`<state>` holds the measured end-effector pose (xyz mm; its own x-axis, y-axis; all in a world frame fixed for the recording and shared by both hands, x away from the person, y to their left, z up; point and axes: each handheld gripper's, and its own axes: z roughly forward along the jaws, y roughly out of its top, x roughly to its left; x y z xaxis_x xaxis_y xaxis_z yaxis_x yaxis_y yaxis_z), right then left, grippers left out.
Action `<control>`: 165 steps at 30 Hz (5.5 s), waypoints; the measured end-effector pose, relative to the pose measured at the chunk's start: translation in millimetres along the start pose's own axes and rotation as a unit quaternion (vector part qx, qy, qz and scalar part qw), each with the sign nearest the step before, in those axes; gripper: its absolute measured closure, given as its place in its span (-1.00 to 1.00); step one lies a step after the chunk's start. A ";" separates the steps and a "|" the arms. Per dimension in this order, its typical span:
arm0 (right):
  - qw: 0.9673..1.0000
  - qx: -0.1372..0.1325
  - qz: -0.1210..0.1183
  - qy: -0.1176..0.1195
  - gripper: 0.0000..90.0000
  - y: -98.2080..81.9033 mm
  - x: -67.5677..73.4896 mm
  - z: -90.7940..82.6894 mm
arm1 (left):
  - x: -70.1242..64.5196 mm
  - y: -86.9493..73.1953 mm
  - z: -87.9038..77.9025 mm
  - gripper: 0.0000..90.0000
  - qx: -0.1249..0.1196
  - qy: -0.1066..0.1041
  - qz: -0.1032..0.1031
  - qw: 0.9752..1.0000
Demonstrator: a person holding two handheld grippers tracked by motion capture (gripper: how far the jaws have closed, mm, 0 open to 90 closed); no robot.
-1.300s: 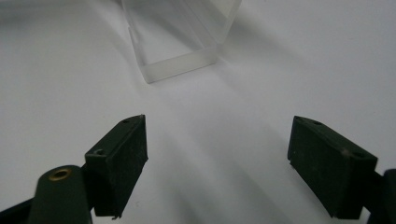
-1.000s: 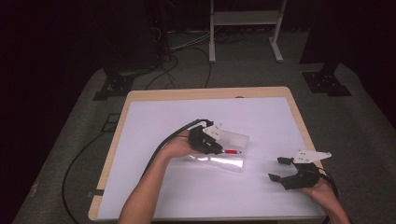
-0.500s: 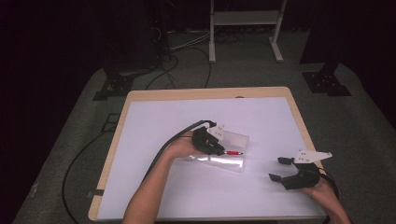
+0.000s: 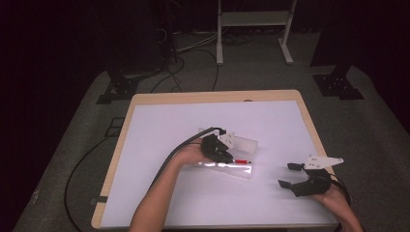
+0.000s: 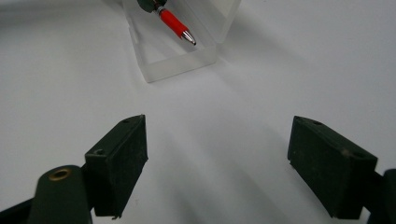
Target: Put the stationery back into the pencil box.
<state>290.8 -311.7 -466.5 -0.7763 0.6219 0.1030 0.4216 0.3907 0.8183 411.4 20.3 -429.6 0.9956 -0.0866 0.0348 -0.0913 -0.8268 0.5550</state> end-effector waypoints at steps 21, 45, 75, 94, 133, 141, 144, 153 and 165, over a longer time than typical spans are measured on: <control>1.000 -0.002 -0.003 0.001 -0.57 0.1 0.0 -0.2 | 3.6 -5.3 9.1 0.76 0.018 -0.006 -0.007 1.000; 1.000 0.000 -0.003 0.005 -0.57 -0.7 -1.6 0.7 | 4.1 -7.5 14.8 0.75 0.030 -0.010 -0.013 0.999; 1.000 -0.004 -0.001 0.001 -0.57 0.8 -2.3 -0.1 | -7.5 -4.2 -17.4 0.33 -0.012 -0.001 -0.019 1.000; 1.000 0.000 -0.002 -0.004 -0.57 1.8 -1.2 1.2 | -23.2 -24.3 -38.0 -0.08 -0.051 0.042 -0.051 0.997; 1.000 0.013 -0.001 -0.009 -0.58 0.7 -0.7 4.9 | -47.9 -61.6 -58.1 -0.62 -0.079 0.085 -0.107 0.988; 1.000 0.015 -0.001 -0.010 -0.59 0.6 -0.8 5.7 | -52.4 -70.6 -63.4 -0.66 -0.080 0.094 -0.116 0.986; 1.000 0.015 -0.001 -0.010 -0.59 0.5 -0.2 6.1 | -56.0 -73.1 -66.3 -0.67 -0.087 0.100 -0.117 0.984; 1.000 0.016 -0.002 -0.010 -0.59 0.4 -0.2 6.4 | -62.8 -82.3 -71.4 -0.72 -0.085 0.110 -0.126 0.982; 1.000 0.017 -0.001 -0.011 -0.59 0.3 -0.2 6.9 | -73.8 -96.6 -76.5 -0.74 -0.098 0.127 -0.135 0.978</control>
<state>294.3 -307.0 -470.2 -0.7666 0.6359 0.0895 0.4365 0.4137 0.7990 348.3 149.0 -422.1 0.9576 0.2823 0.0572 0.1564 -0.6764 0.7197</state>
